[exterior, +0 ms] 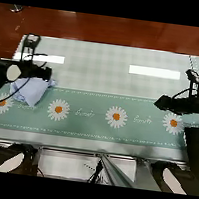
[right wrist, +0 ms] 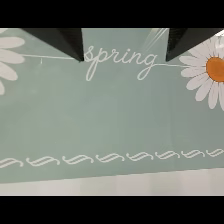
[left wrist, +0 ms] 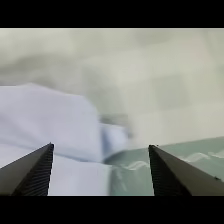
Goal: Fold the shirts.
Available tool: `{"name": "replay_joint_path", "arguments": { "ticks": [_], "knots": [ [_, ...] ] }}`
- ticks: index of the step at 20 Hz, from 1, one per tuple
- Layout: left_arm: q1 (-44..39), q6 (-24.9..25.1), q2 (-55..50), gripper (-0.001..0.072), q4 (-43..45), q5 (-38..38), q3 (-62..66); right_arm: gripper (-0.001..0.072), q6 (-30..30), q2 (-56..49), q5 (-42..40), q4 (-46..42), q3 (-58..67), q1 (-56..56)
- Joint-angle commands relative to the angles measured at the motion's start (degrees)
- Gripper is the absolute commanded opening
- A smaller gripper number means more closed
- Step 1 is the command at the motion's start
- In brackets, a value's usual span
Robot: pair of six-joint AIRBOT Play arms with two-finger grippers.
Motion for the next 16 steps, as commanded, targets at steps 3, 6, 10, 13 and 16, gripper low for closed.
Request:
{"name": "replay_joint_path", "arguments": {
  "ticks": [3, 6, 10, 13, 16],
  "knots": [
    [18.53, -15.26, -1.25, 0.0698, 2.16, 0.83, -0.02, 0.0615, 1.29, -0.02, -0.02, 1.79, 0.00, -0.02],
    [24.59, -15.65, -5.01, 0.0698, -4.04, 1.16, -0.02, 0.0616, 1.46, -0.02, -0.37, 2.82, 0.00, 0.00],
    [25.31, -15.65, -12.57, 0.0698, -9.57, -1.62, -0.02, 0.0615, 3.23, -0.02, -0.61, 2.10, 0.00, 0.00],
    [24.26, -15.63, -15.65, 0.0696, -15.47, -1.64, -0.02, 0.0616, 4.26, -0.02, 0.04, 2.05, 0.00, 0.00],
    [23.89, -3.34, -15.74, 0.0084, -26.43, -3.21, 0.74, 0.0615, 4.44, -0.02, 0.85, 2.08, 0.02, 0.00]
  ]
}}
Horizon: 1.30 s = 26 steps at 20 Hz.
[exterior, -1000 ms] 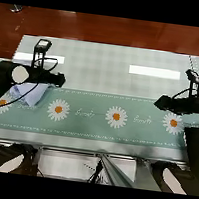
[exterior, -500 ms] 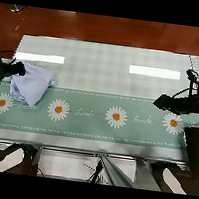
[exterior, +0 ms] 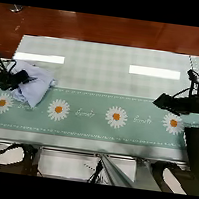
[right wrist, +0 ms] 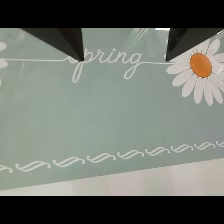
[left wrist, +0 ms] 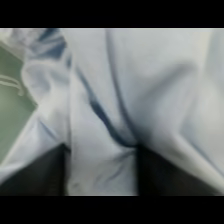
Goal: Fold the shirts.
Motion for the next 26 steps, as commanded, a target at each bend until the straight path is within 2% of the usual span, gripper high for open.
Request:
{"name": "replay_joint_path", "arguments": {
  "ticks": [1, 2, 5, 8, 11, 17, 18, 21, 23, 26],
  "knots": [
    [-0.20, 15.23, -1.03, 0.0027, -15.96, -3.50, 1.81, 0.0614, 0.57, 0.00, 0.74, 0.17, 0.02, 0.00],
    [-0.22, 19.34, -0.20, 0.0026, -21.16, -4.72, 3.28, 0.0608, 0.55, 0.07, 1.05, 1.07, 0.02, 0.00],
    [-0.70, 27.45, 7.08, 0.0026, -36.24, -4.74, 9.31, 0.0608, 0.07, 1.70, 1.09, 3.50, 0.02, 0.00],
    [-3.13, 33.46, 16.28, 0.0026, -42.29, -3.13, 18.21, 0.0608, 0.04, 5.68, 0.72, 3.48, 0.02, -0.02],
    [-7.52, 34.21, 25.03, 0.0025, -42.38, 4.20, 26.10, 0.0608, 0.09, 9.53, 0.66, 3.41, 0.02, -0.04],
    [-17.46, 34.16, 30.47, 0.0026, -42.42, 4.87, 39.17, 0.0608, 0.09, 16.87, 0.98, 4.63, 0.02, -0.04],
    [-20.09, 34.18, 31.12, 0.0025, -42.40, 6.99, 39.39, 0.0608, 0.09, 17.97, 0.98, 4.61, 0.02, -0.04],
    [-30.69, 37.03, 32.02, 0.0025, -42.36, 15.54, 39.28, 0.0609, 0.11, 20.37, 0.98, 4.61, 0.02, -0.04],
    [-39.04, 37.03, 31.89, 0.0025, -42.40, 16.83, 37.38, 0.0608, 0.13, 20.87, 0.98, 4.61, 0.02, -0.04],
    [-53.02, 37.18, 31.89, 0.0025, -41.86, 21.03, 27.78, 0.0609, 0.42, 20.87, 0.52, 4.55, 0.02, -0.04]
  ]
}}
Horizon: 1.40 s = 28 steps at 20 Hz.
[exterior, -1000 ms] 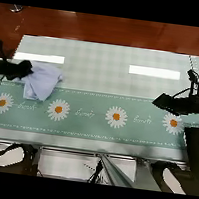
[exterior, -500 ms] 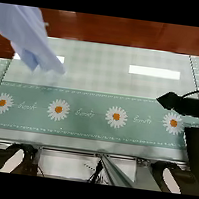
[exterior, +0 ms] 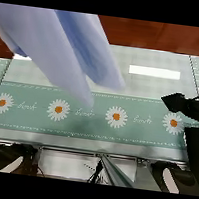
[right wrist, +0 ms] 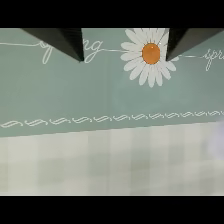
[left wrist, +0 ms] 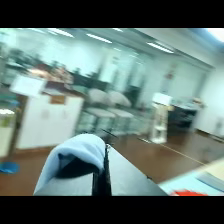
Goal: Fold the shirts.
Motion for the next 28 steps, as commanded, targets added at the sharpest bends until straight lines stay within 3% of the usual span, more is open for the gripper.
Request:
{"name": "replay_joint_path", "arguments": {
  "ticks": [1, 3, 7, 10, 11, 12, 13, 16, 18, 19, 21, 22, 24, 25, 28],
  "knots": [
    [-15.04, 0.66, 0.26, 0.0025, 2.14, 6.71, -10.36, 0.0609, 0.59, 0.66, -0.48, -0.11, 0.02, -0.04],
    [-18.47, -0.13, 0.07, 0.0025, 2.60, 6.80, -19.50, 0.0609, 0.87, 0.66, -0.55, -0.11, 0.02, -0.04],
    [-20.15, -8.87, -0.46, 0.0025, 2.54, 4.31, -38.69, 0.0608, 1.22, 0.63, -1.20, -0.81, 0.02, -0.04],
    [-17.99, -15.85, -0.44, 0.0041, 2.60, -6.27, -46.84, 0.0609, 1.68, 0.59, -4.63, -5.88, 0.02, -0.04],
    [-16.11, -15.87, -0.48, 0.0164, 2.67, -12.17, -47.87, 0.0609, 3.21, 0.59, -5.14, -8.70, 0.02, -0.04],
    [-13.79, -15.89, -0.50, 0.0500, 3.82, -18.40, -48.28, 0.0610, 4.83, 0.59, -5.35, -11.98, 0.02, -0.07],
    [-11.43, -15.87, -0.48, 0.0702, 6.29, -24.22, -48.26, 0.0621, 6.23, 0.46, -5.51, -15.65, 0.02, -0.07],
    [-1.77, -17.18, -0.35, 0.0701, 17.07, -34.77, -47.47, 0.0633, 13.18, -1.51, -3.87, -33.00, 0.02, -0.50],
    [8.52, -19.52, -0.31, 0.0701, 22.08, -34.14, -47.41, 0.0633, 18.36, -3.41, -0.15, -41.99, -0.09, -4.02],
    [14.34, -19.56, -0.44, 0.0701, 22.23, -31.56, -47.95, 0.0633, 18.18, -4.13, 1.09, -41.90, -0.85, -6.93],
    [24.87, -19.28, -1.46, 0.0699, 14.23, -26.99, -51.52, 0.0629, 13.38, -4.92, 2.14, -33.33, -4.72, -11.65],
    [29.11, -16.57, -3.17, 0.0699, 7.93, -28.74, -53.51, 0.0625, 10.29, -5.11, 1.97, -27.15, -7.78, -12.98],
    [34.84, -3.48, -8.76, 0.0698, -6.54, -38.01, -56.76, 0.0624, 2.47, -5.27, 2.19, -13.11, -14.53, -13.79],
    [35.69, 1.70, -12.02, 0.0699, -11.98, -42.40, -57.81, 0.0624, -1.31, -5.25, 2.58, -7.30, -17.00, -13.79],
    [31.06, 6.16, -20.28, 0.0698, -14.16, -46.23, -58.21, 0.0617, -5.05, -5.25, 4.07, 0.02, -21.40, -13.09]
  ]
}}
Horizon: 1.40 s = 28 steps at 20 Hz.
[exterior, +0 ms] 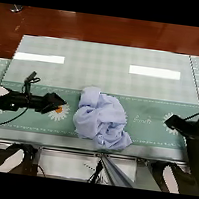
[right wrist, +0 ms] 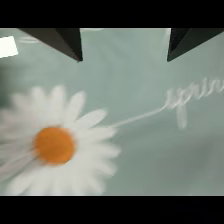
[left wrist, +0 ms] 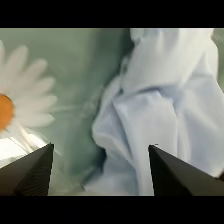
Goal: Fold the shirts.
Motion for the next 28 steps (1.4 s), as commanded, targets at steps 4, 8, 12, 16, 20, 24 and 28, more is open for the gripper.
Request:
{"name": "replay_joint_path", "arguments": {
  "ticks": [4, 8, 12, 16, 20, 24, 28],
  "knots": [
    [-11.96, 20.48, -15.19, 0.0698, -20.50, -6.05, -1.51, 0.0617, -6.21, -0.20, 3.32, 10.60, -5.33, 2.95],
    [-19.15, 31.15, -20.92, 0.0033, -30.29, -7.72, 1.11, 0.0618, -3.30, -0.20, 5.38, 6.95, -5.33, 7.82],
    [-19.80, 33.86, -22.56, 0.0026, -30.29, -10.78, 3.87, 0.0618, -1.62, -0.39, 7.69, 6.99, -5.33, 14.03],
    [-17.97, 33.81, -22.56, 0.0026, -30.29, -9.11, 4.20, 0.0618, -2.32, -5.46, 10.40, 8.72, -5.33, 20.85],
    [-17.75, 33.81, -22.56, 0.0026, -30.29, -8.50, 4.15, 0.0618, -5.79, -14.80, 4.42, 13.20, -5.31, 26.62],
    [-17.75, 33.64, -22.58, 0.0026, -30.29, -8.50, 4.15, 0.0618, -10.25, -22.43, -2.38, 19.12, -4.72, 27.30],
    [-17.77, 33.64, -22.64, 0.0026, -30.29, -8.48, 4.15, 0.0618, -15.50, -27.21, -3.37, 26.53, -3.76, 27.30]
  ]
}}
